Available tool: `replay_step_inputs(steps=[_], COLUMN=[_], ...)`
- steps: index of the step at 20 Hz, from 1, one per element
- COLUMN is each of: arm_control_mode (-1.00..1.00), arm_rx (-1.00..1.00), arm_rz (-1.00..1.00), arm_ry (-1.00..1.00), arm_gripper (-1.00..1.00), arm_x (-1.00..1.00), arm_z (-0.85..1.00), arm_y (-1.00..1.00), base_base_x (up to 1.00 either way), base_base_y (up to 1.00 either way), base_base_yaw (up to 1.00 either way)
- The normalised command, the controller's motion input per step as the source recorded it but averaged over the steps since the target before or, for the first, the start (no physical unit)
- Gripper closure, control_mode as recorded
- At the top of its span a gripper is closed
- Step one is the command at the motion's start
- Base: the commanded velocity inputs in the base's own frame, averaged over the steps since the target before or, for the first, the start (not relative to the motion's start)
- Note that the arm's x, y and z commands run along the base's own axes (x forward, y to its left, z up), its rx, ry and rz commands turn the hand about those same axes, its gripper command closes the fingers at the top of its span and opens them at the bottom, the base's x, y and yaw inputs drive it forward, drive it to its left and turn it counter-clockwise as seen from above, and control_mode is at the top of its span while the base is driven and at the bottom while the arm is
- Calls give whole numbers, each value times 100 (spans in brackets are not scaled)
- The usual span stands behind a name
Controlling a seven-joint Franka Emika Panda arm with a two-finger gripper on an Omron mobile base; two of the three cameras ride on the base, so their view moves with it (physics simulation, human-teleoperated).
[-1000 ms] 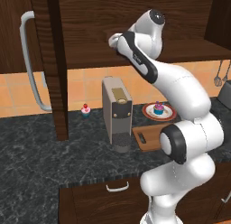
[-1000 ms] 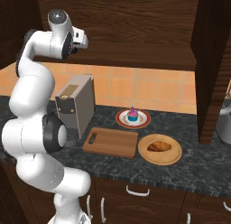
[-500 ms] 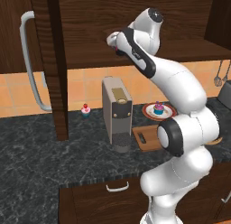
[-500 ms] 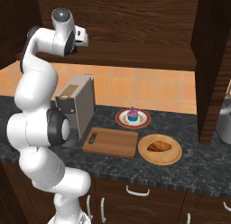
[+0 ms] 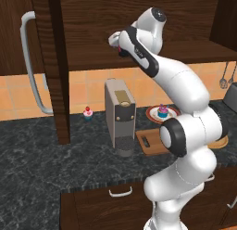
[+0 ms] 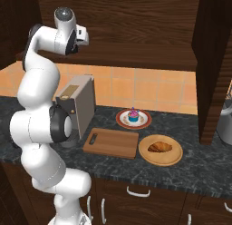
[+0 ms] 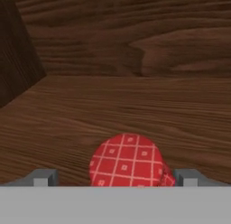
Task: From the different types of pastries on the counter, select a croissant and place it on the cutting board. Then retrieve a jar of jam from the cabinet and place it alongside the croissant on the cutting board.
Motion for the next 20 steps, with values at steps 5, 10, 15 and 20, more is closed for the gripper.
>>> replay_step_inputs(steps=[5,10,15,20], arm_control_mode=[-100,-100,-100,-100], arm_rx=[0,0,0,1], arm_rz=[3,4,5,4], arm_ry=[0,0,0,2], arm_gripper=[100,100,100,100], arm_x=[4,0,0,0], arm_z=[-15,-22,-17,1], arm_y=[0,0,0,0], base_base_x=[0,0,0,0], base_base_y=[0,0,0,0], base_base_yaw=[0,0,0,0])
